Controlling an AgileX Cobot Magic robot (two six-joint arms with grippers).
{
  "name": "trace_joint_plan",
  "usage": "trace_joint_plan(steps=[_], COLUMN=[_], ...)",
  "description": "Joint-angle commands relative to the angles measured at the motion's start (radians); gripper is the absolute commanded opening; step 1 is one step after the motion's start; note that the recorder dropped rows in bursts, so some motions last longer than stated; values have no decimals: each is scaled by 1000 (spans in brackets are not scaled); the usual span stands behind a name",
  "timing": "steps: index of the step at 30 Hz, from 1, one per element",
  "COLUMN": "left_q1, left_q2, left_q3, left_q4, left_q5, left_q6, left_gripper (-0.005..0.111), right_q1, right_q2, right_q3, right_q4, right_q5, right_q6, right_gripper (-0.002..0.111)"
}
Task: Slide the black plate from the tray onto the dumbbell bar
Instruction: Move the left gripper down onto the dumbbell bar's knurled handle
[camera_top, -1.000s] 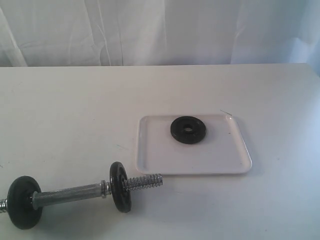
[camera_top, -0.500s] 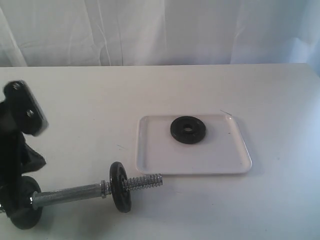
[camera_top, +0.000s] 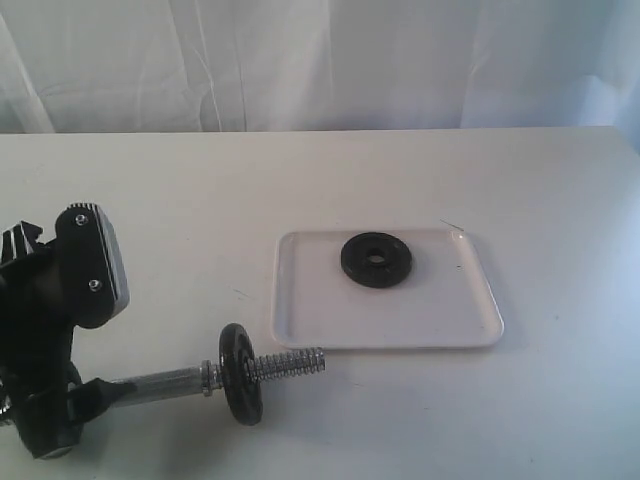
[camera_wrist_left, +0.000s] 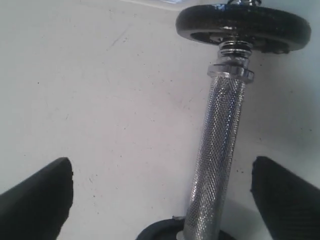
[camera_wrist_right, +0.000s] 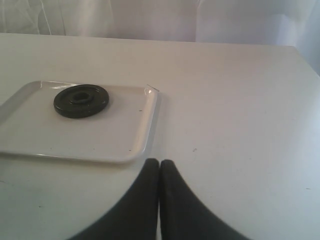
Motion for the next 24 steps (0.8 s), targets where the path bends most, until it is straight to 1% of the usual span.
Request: trace_joint_plan(steps=[1, 4, 7, 17, 24], left_q1=[-8, -8, -10, -89, -88], left_q2=[-3, -3, 0, 113, 178], left_q3=[32, 32, 32, 32, 32], left_q4=[-13, -18, -24, -24, -16], left_q5=[-84, -83, -93, -120, -126], left_q6=[-2, -5, -56, -73, -44], left_gripper=[105, 105, 105, 105, 105], right_q1=[2, 2, 2, 2, 2], right_q2=[-5, -5, -5, -5, -5], right_q3=[2, 2, 2, 2, 2], right_q4=[2, 2, 2, 2, 2], right_q5=[-4, -4, -4, -4, -4], right_q6=[0, 0, 0, 0, 0], right_gripper=[0, 0, 0, 0, 0])
